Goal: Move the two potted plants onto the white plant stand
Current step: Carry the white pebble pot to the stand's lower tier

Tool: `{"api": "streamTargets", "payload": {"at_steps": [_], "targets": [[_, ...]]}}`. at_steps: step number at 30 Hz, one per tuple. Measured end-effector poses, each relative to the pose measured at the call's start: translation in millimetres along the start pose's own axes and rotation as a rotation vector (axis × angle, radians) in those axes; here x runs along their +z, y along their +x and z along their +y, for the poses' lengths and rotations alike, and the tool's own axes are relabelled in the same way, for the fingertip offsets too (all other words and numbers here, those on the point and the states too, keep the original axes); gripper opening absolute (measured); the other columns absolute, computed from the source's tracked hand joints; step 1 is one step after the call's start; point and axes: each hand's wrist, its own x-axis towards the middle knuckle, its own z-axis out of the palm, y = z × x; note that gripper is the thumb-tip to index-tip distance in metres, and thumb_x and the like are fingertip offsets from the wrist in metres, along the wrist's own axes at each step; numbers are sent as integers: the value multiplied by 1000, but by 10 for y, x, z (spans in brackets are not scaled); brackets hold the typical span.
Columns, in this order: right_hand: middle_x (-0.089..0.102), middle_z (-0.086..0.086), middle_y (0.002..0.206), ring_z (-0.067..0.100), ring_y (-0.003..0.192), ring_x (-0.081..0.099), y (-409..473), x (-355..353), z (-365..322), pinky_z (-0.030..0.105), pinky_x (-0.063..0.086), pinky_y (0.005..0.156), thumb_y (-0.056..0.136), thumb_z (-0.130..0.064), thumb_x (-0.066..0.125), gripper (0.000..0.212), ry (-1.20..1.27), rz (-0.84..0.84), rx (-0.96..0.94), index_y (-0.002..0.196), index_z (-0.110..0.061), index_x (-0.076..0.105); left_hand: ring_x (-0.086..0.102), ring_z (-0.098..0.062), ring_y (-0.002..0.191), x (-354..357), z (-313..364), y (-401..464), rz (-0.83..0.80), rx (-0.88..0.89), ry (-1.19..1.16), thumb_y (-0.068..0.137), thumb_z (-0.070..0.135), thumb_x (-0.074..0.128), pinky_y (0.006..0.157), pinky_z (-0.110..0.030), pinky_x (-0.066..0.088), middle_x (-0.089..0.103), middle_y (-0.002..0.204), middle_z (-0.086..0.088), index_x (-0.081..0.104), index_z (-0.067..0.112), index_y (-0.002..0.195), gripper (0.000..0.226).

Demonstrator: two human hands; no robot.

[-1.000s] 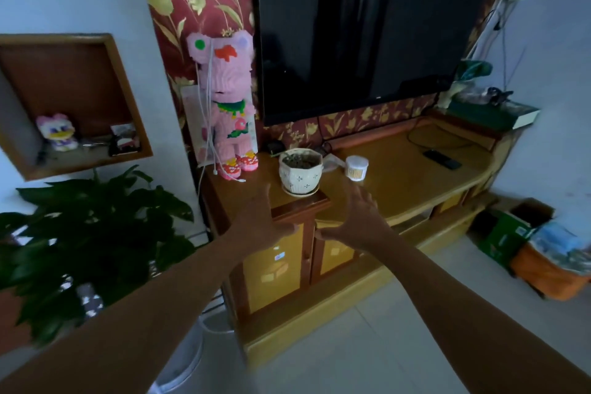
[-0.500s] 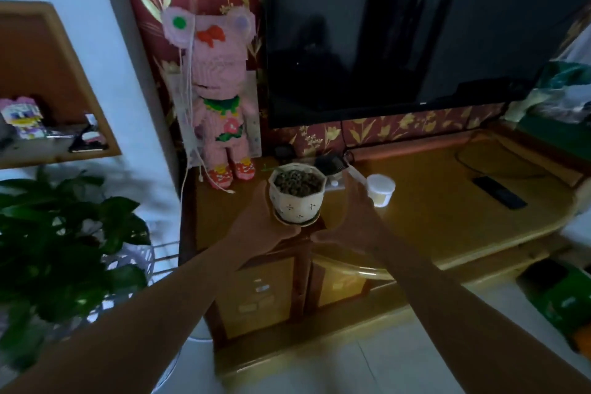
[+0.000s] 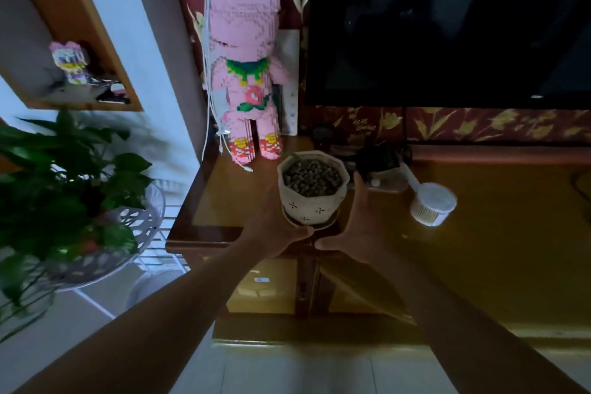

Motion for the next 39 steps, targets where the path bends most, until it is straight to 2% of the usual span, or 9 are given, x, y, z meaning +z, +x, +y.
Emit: {"api": "streamTargets", "payload": {"at_steps": [3,6,9,12,17,23,26,30,39], "targets": [[-11,-10,158,22,147,1,58,98,167,47,17,117,47,-43,87,147,2,3,26,145,-30,-21,37,17,124,82,-185,55,34,25,37,52,28,84,99,-6,38,40,132,24,29,23,139,103],[-7,-7,159,26,147,5,148,189,340,51,24,114,47,-42,87,146,22,20,36,144,-35,-21,28,27,110,159,-395,97,100,23,85,51,44,80,89,5,30,24,122,40,16,44,135,106],[-3,-7,160,25,147,5,233,281,496,48,24,114,45,-41,88,146,60,51,-12,144,-37,-20,25,21,114,221,-568,133,144,-59,62,43,56,77,90,-5,31,29,123,31,17,56,126,103],[-3,-8,160,21,147,5,376,377,614,44,22,114,45,-39,90,149,122,63,-84,144,-35,-21,36,-1,131,294,-771,227,154,-4,-42,43,48,82,105,-26,40,37,143,14,18,43,139,115],[-1,-5,159,17,147,7,598,567,770,45,26,114,42,-34,92,153,256,98,-250,146,-30,-21,55,7,115,394,-934,371,170,108,-162,48,24,88,82,-13,52,54,125,14,36,31,132,99],[7,-3,157,16,145,14,793,751,894,45,33,113,36,-28,93,157,358,135,-413,147,-25,-17,55,-21,121,408,-1064,562,264,157,-53,38,37,89,95,-46,51,57,128,-9,43,11,130,107],[10,1,157,15,144,18,883,819,931,40,35,112,35,-27,94,160,411,135,-458,146,-23,-21,58,-15,116,423,-1117,569,288,156,-45,37,43,88,92,-40,54,60,123,-3,45,22,123,98],[11,0,156,11,143,22,949,872,964,11,35,105,39,-23,94,156,453,153,-525,146,-21,-19,58,-9,112,452,-1091,582,257,123,-131,38,35,89,80,-18,54,58,123,-3,42,19,125,101],[18,-7,151,0,132,28,845,898,903,-9,32,85,42,-25,91,149,433,152,-502,145,-26,-17,56,-4,110,461,-957,409,285,65,-175,36,28,91,80,-18,55,57,117,7,41,33,120,97]]}}
